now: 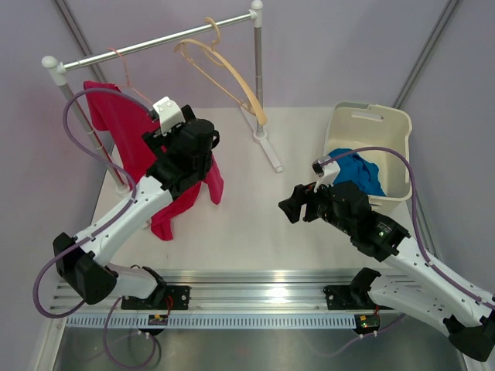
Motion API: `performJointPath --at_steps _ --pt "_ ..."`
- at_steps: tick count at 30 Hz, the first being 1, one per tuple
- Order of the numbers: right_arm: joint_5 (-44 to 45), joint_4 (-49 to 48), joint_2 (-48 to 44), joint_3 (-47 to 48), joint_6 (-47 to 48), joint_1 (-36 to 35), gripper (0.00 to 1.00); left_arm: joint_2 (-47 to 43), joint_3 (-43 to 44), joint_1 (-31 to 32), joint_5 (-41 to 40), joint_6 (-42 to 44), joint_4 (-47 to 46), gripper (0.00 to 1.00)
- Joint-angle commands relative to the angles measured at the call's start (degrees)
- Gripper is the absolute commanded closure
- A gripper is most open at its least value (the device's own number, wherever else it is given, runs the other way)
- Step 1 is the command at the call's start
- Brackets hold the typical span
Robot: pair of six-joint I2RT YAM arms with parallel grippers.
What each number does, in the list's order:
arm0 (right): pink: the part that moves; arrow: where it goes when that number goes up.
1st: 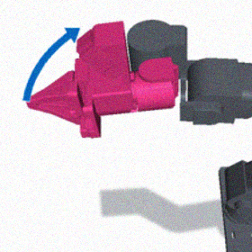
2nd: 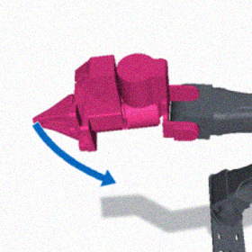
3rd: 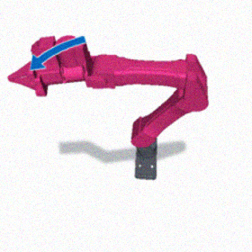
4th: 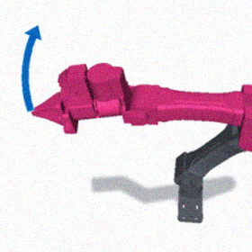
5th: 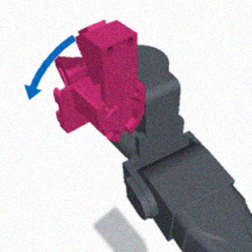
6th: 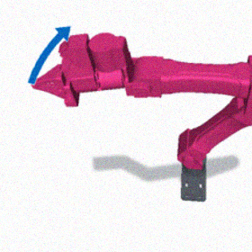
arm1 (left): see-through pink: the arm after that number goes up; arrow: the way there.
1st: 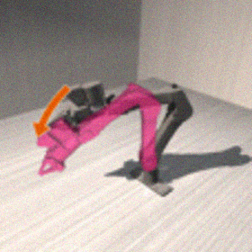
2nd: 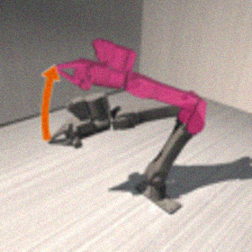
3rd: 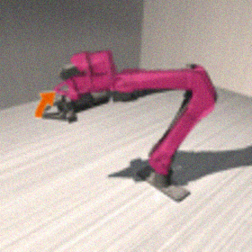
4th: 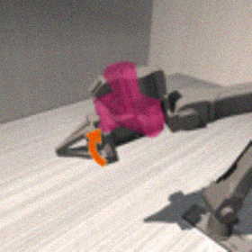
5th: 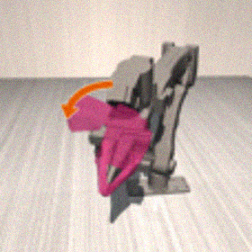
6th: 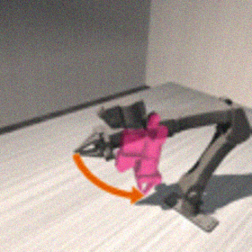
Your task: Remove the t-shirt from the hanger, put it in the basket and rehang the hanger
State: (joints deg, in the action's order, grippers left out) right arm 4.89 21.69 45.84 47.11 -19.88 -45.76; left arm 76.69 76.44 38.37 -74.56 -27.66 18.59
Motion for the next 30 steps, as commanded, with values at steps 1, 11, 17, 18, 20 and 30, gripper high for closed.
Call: performJointPath --at_steps 1,11,17,18,20,30 --pt "-0.1 -1.4 -0.8 0.3 1.4 -0.6 0.21 1.4 -0.5 -1.5 2.8 -4.9 -2.2 0.12" --pt "-0.4 -1.5 -0.5 0.3 1.7 -0.6 0.2 4.6 -0.4 -2.5 0.6 -4.9 -2.2 0.16" --pt "-0.1 -1.5 -0.1 0.2 1.8 -0.6 0.2 3.3 -1.5 -2.7 0.2 -4.9 -2.2 0.38" --pt "-0.1 -1.6 -0.1 0.2 1.7 -0.6 0.2 2.9 -1.6 -2.7 0.6 -4.7 -2.3 0.41" --pt "-0.3 -1.7 0.2 0.2 1.7 -0.6 0.2 2.6 -1.2 -2.7 0.9 -4.2 -2.3 0.47" --pt "0.3 -1.7 2.1 0.5 1.9 -0.6 0.2 -0.3 1.6 -2.6 5.2 2.4 -2.2 1.0"
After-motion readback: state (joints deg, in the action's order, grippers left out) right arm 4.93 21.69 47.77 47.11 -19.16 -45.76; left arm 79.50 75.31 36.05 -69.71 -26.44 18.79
